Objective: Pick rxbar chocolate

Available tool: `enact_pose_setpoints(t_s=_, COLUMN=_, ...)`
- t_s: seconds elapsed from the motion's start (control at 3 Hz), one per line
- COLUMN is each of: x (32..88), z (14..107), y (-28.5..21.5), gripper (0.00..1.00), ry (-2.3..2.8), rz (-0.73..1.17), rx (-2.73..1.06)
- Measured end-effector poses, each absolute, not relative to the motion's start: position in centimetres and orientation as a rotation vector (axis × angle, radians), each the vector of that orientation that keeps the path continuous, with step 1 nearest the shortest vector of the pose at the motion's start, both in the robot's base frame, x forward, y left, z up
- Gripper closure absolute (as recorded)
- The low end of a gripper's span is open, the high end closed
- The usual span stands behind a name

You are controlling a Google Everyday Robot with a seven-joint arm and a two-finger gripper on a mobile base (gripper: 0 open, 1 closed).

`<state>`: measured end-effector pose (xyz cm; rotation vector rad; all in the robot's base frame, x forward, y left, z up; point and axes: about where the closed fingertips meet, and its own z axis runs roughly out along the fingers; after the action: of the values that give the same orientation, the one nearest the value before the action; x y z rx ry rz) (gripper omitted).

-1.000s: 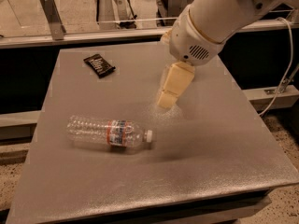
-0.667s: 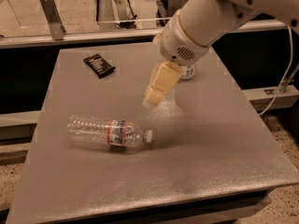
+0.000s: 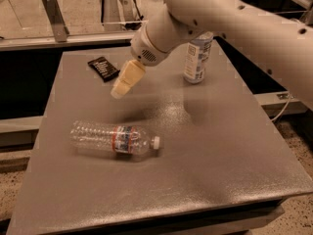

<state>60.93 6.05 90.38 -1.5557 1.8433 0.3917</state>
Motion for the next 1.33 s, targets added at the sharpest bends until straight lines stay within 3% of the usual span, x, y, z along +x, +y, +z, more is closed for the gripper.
enact_pose_setpoints(t_s=0.67, x=66.5, z=87.0, y=11.7, gripper=0.00, ry=1.919, rz=0.362, rx=-1.396)
enact_pose_setpoints(t_s=1.33, x=70.5, z=83.8, y=12.9, gripper=0.00, ry=2.009, rz=0.351, rx=-1.253)
